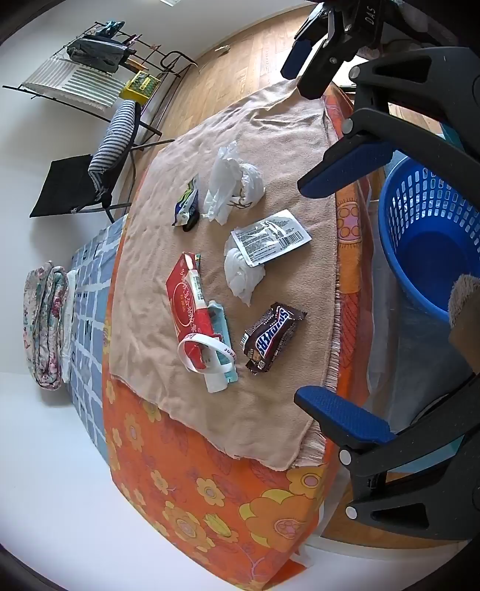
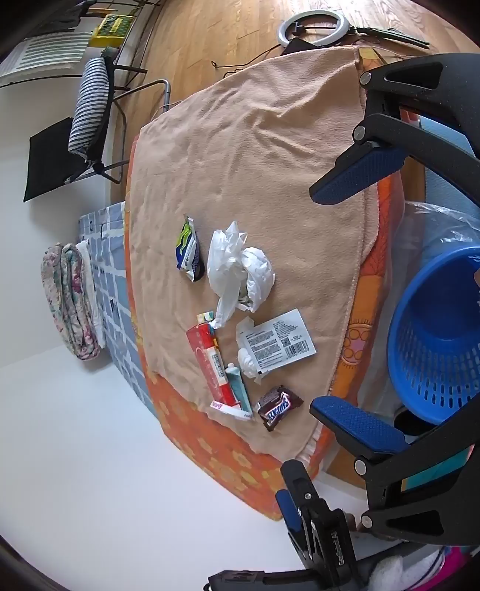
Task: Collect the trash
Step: 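Move both grippers toward the trash items on the beige towel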
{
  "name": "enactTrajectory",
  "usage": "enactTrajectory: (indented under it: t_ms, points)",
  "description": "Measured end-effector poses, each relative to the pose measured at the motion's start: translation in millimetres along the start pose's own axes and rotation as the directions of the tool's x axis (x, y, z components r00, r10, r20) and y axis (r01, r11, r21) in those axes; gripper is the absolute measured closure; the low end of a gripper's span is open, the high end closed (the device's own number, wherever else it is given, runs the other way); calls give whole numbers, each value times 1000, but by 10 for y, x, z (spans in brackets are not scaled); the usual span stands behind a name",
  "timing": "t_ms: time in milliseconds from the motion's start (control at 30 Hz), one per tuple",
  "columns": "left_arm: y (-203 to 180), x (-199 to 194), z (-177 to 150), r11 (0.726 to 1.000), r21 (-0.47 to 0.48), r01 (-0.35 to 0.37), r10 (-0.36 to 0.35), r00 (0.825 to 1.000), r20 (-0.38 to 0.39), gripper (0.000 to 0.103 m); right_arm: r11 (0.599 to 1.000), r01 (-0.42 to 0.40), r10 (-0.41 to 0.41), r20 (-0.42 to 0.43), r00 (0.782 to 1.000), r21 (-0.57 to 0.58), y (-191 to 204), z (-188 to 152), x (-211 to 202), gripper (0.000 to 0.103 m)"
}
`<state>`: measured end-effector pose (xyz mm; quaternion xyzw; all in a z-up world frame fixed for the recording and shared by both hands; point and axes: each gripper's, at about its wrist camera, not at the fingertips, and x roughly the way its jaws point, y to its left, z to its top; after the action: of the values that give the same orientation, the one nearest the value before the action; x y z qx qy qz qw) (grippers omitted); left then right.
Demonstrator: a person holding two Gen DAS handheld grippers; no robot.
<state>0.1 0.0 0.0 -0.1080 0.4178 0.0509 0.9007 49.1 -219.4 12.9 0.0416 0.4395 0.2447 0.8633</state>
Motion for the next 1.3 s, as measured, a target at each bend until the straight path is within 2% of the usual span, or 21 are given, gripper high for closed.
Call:
enactTrajectory:
  t_ms: [1100,1300]
  points:
    - [1,2,0,1000,-2,0,0,1000,-10,0,1000,24,-24,-40,999,-10,26,-30,96,0]
    - [17,-6,-9,1000,-4,0,0,1000,-11,0,1000,9,-9,-74,997,-6,9,-41,164,0]
